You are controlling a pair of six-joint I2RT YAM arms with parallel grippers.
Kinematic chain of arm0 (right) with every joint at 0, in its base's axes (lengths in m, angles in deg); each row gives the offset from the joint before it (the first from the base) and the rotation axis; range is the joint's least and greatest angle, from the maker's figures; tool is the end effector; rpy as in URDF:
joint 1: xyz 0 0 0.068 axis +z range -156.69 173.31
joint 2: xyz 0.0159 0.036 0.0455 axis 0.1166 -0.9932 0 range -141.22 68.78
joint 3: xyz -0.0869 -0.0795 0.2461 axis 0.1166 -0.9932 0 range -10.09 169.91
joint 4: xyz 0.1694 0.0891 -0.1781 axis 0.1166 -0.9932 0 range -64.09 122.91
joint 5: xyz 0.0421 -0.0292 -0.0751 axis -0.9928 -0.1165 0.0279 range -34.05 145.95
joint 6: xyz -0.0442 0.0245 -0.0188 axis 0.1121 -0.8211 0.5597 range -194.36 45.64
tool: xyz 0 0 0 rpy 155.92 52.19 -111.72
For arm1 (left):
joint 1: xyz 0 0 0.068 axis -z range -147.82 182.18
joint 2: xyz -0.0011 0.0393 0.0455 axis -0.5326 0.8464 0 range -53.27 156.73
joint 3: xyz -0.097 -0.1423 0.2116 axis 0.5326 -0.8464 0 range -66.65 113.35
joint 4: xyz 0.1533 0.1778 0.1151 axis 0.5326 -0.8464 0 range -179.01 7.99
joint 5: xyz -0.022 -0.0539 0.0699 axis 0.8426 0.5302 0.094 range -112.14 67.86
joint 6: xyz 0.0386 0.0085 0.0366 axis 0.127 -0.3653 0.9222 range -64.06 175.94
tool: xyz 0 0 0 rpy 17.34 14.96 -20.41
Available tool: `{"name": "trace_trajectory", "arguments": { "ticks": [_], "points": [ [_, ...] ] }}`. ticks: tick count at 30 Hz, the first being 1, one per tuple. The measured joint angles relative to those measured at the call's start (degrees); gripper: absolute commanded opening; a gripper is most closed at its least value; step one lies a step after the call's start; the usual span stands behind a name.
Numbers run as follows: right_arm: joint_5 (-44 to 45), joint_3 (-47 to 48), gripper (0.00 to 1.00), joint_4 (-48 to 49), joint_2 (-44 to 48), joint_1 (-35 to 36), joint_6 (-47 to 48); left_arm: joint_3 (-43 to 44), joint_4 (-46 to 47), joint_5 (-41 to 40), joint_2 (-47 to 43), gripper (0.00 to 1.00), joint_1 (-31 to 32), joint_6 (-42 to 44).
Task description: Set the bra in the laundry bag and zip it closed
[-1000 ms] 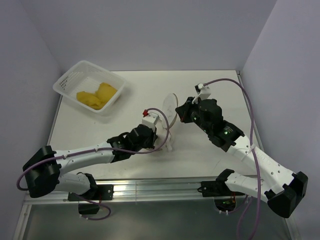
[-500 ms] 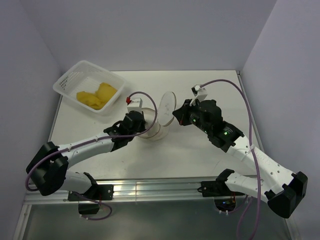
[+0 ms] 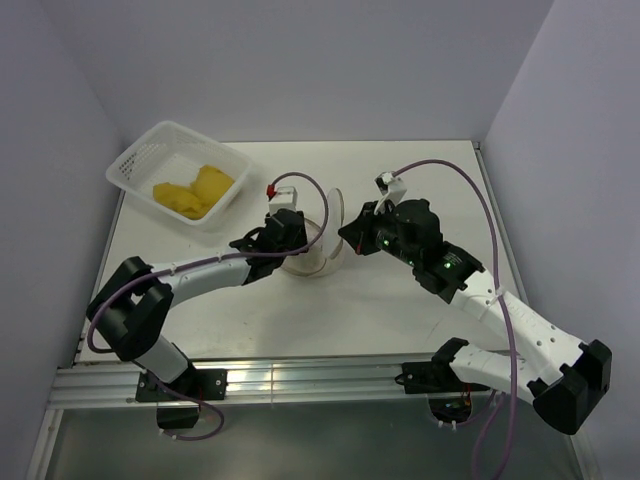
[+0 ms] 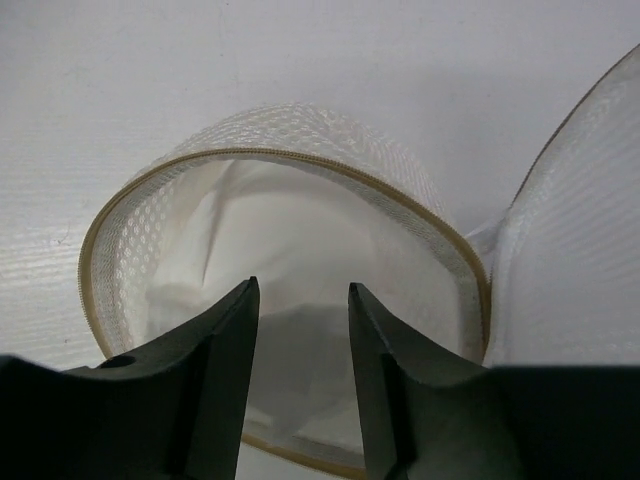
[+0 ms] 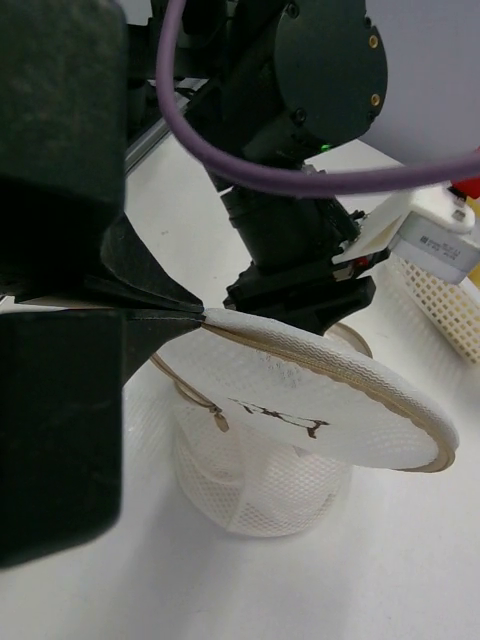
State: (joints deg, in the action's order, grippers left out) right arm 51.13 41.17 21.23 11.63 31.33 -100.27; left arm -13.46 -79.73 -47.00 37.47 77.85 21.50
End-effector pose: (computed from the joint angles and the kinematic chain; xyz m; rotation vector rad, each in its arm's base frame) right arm 0.1802 0.1446 0.3368 -0.2675 1.9468 0.8317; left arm 0.2490 -0.2335 0.2145 -0.0335 2.1420 -0.3498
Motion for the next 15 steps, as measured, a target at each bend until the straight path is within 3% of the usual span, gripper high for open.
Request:
{"name": "trace_trajectory", "arguments": {
  "ticks": [7,12,15],
  "points": [
    [-0.7,-1.9,0.0,1.6,0.5,-2.8,-0.7,0.1,-1.4,7.9,-4.9,0.67,-3.3,-1.9],
    [-1.3,-2.2,0.0,2.3,0.4,-4.1,-1.5,-3.1,-0.5,15.6,-15.9,0.66,-9.4,-4.3],
    [-1.9,-2.2,0.0,2.9,0.4,-4.6,-1.5,-9.0,1.2,19.0,-21.8,0.56,-13.6,-6.3]
  ]
}}
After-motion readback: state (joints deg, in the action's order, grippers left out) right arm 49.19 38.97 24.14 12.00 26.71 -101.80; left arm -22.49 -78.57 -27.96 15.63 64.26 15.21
